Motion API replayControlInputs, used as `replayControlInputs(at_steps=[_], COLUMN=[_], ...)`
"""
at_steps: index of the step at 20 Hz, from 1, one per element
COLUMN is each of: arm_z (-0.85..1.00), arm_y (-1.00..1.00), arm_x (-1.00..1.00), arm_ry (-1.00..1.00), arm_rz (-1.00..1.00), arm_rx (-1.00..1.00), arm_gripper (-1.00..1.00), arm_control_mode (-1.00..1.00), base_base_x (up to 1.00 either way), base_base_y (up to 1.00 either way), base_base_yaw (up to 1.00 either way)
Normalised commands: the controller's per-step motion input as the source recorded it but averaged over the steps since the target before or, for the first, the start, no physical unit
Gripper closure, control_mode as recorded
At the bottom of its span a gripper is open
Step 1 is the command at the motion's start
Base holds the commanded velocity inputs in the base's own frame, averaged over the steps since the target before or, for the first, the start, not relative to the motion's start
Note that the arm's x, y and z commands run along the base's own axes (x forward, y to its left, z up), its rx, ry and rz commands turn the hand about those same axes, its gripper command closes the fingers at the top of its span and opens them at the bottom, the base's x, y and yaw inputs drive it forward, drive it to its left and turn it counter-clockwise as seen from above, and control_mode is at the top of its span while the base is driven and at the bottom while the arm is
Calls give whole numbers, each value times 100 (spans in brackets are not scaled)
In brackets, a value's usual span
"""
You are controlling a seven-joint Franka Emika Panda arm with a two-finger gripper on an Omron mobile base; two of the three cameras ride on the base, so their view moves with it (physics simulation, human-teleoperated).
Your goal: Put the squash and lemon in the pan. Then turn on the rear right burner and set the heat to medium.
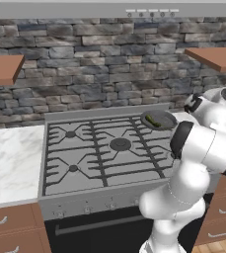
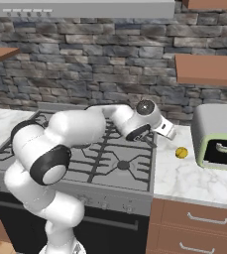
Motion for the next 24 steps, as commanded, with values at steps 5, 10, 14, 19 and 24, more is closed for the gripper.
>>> replayControlInputs(at_steps=[5, 10, 14, 19, 24], arm_z=[8, 4, 0, 0, 0], arm_y=[0, 0, -12, -33, -31], arm_x=[-58, -19, -3, 0, 0], arm_ry=[5, 6, 11, 14, 9], arm_rz=[-35, -14, -3, 0, 0], arm_rx=[4, 1, 8, 14, 13], arm_gripper=[-100, -100, -100, -100, -100], arm_control_mode=[-100, -100, -100, -100, -100], base_base_x=[0, 0, 0, 0, 0], base_base_y=[0, 0, 0, 0, 0], base_base_yaw=[0, 0, 0, 0, 0])
